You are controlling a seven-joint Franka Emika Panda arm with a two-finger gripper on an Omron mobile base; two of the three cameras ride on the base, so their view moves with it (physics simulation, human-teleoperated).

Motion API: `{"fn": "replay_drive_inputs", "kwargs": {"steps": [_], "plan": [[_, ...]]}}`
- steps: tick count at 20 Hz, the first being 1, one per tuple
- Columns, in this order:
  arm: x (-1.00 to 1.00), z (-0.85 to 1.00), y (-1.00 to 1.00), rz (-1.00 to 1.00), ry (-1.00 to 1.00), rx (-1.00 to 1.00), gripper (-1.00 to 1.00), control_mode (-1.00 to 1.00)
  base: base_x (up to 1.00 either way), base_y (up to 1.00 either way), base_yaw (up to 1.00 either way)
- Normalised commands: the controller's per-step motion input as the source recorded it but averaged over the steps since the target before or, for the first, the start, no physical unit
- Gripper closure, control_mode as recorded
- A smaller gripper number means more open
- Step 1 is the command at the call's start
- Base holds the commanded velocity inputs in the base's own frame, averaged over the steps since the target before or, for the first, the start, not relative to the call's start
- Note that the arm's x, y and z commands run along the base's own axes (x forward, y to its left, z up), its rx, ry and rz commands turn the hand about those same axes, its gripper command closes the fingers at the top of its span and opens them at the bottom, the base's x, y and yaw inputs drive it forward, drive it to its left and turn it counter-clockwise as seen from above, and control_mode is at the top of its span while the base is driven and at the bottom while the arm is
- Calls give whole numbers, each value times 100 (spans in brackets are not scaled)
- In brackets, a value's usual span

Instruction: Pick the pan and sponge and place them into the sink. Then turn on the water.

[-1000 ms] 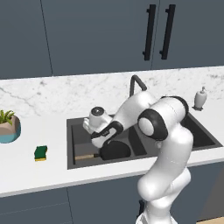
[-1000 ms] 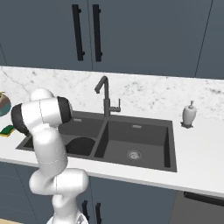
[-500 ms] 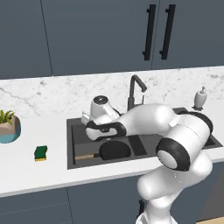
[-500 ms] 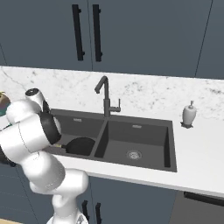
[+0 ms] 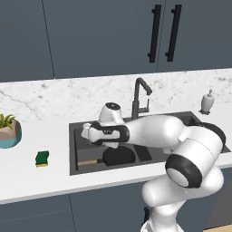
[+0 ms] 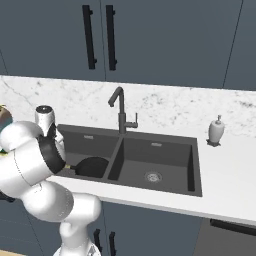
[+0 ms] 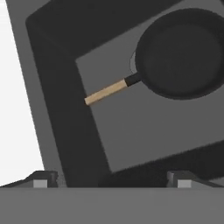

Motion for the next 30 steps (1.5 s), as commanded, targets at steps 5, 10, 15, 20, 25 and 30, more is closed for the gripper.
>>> {"fn": "replay_drive_inputs", "kwargs": {"steps": [5, 10, 15, 20, 25, 30], "plan": [[-9, 9, 54, 35, 4, -2, -100, -100, 0, 0, 0], [-1, 5, 44, 30, -10, 0, -100, -100, 0, 0, 0], [21, 6, 72, 16, -7, -2, -100, -100, 0, 0, 0], [4, 7, 45, 15, -7, -1, -100, -100, 0, 0, 0], [2, 0, 27, 22, -1, 0, -100, -100, 0, 0, 0], [1, 0, 72, 12, 0, 0, -100, -100, 0, 0, 0]]}}
